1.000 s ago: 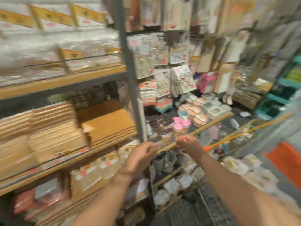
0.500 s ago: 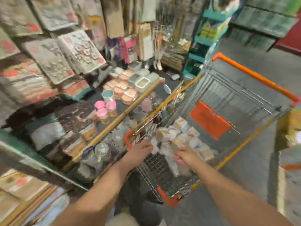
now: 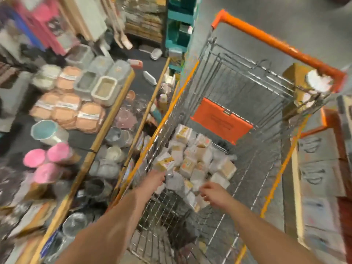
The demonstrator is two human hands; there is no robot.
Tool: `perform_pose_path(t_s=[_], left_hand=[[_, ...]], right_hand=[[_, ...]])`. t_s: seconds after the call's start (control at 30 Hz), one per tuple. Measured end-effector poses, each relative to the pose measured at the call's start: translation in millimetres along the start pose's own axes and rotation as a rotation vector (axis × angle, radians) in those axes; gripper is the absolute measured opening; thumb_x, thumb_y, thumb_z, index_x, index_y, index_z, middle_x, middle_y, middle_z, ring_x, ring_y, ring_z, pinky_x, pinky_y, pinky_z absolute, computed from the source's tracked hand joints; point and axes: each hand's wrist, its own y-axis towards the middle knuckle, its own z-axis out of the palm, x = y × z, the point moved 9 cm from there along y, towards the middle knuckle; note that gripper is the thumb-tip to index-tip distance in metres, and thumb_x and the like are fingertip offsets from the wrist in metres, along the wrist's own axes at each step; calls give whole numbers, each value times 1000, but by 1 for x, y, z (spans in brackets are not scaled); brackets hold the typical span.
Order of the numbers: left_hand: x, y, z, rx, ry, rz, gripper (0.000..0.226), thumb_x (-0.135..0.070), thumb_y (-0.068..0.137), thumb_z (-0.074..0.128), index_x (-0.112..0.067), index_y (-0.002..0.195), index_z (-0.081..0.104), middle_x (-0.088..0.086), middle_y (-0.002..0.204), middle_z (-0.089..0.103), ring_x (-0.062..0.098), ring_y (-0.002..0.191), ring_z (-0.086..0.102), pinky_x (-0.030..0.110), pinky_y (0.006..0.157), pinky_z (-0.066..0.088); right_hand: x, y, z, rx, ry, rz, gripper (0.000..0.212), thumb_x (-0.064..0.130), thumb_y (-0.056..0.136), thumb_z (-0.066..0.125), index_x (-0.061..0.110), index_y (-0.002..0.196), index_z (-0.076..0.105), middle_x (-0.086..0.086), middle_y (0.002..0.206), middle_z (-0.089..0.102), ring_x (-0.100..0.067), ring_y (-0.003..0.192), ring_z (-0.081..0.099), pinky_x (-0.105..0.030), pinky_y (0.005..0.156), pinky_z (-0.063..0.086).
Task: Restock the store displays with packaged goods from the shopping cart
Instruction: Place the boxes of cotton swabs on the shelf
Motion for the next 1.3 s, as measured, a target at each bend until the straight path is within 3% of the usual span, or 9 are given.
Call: perform_pose_path(t_s=[0.27, 0.4, 0.5, 0.6, 0.77, 0.9, 1.03, 1.2, 1.3], left_hand=[[20, 75, 24, -70, -214, -255, 66, -48, 92, 62, -11, 143, 43, 12, 150, 40, 31, 127, 44, 42, 94, 39], [27, 109, 25, -141, -336, -323, 69, -69, 71, 71, -15, 111, 56, 11, 145, 46, 24, 122, 45, 45, 108, 36], [24, 127, 30, -166, -358, -272, 78, -57, 80, 71, -9, 137, 49, 11, 145, 48, 31, 130, 50, 37, 95, 42], [29, 141, 29, -217, -321, -224, 59, -34, 94, 65, -3, 140, 47, 17, 138, 54, 34, 125, 55, 34, 81, 42], [43, 147, 32, -215, -385, -230, 21, -40, 85, 74, -25, 90, 59, -1, 96, 64, 15, 79, 58, 28, 71, 44], [61, 150, 28, -216, -395, -164, 69, -50, 65, 79, -15, 121, 62, 12, 117, 69, 24, 94, 61, 56, 98, 45], [82, 128, 32, -267, -532, -200, 72, -24, 84, 77, -16, 145, 42, 10, 136, 58, 30, 120, 58, 53, 110, 40], [92, 116, 35, -214, -536, -158, 53, -17, 89, 71, -17, 137, 48, 8, 124, 65, 30, 114, 61, 45, 105, 45], [91, 114, 31, -154, -489, -127, 44, -15, 91, 68, -15, 131, 52, 6, 114, 68, 22, 99, 65, 31, 81, 50]], right_hand=[[-41, 46, 22, 46, 149, 147, 18, 20, 97, 61, 17, 79, 56, 1, 64, 53, -7, 47, 47, -23, 45, 36], [-39, 77, 13, -32, 171, 137, 28, 32, 93, 65, 23, 112, 47, -3, 100, 58, -15, 80, 55, -27, 68, 43], [-9, 102, -3, -116, 126, 65, 45, 35, 99, 57, 20, 138, 42, -2, 118, 55, -14, 88, 54, -19, 60, 39], [18, 127, -13, -173, 94, 21, 55, 42, 98, 56, 13, 143, 41, -5, 130, 54, -21, 109, 54, -26, 78, 42], [40, 158, -18, -307, -209, 49, 71, 63, 88, 54, 17, 140, 41, -8, 134, 50, -32, 121, 53, -36, 84, 41], [47, 175, -2, -280, -233, 80, 80, 64, 84, 56, 19, 146, 33, -11, 140, 37, -37, 128, 44, -42, 94, 40], [45, 189, 7, -282, -229, 172, 88, 71, 81, 57, 17, 145, 32, -12, 143, 32, -39, 130, 41, -45, 96, 42], [36, 199, 9, -302, -278, 259, 91, 64, 75, 70, 13, 140, 33, -12, 139, 36, -37, 128, 43, -47, 95, 45], [28, 196, 4, -316, -278, 271, 82, 56, 77, 71, 16, 140, 36, -10, 138, 39, -38, 126, 45, -47, 97, 46]])
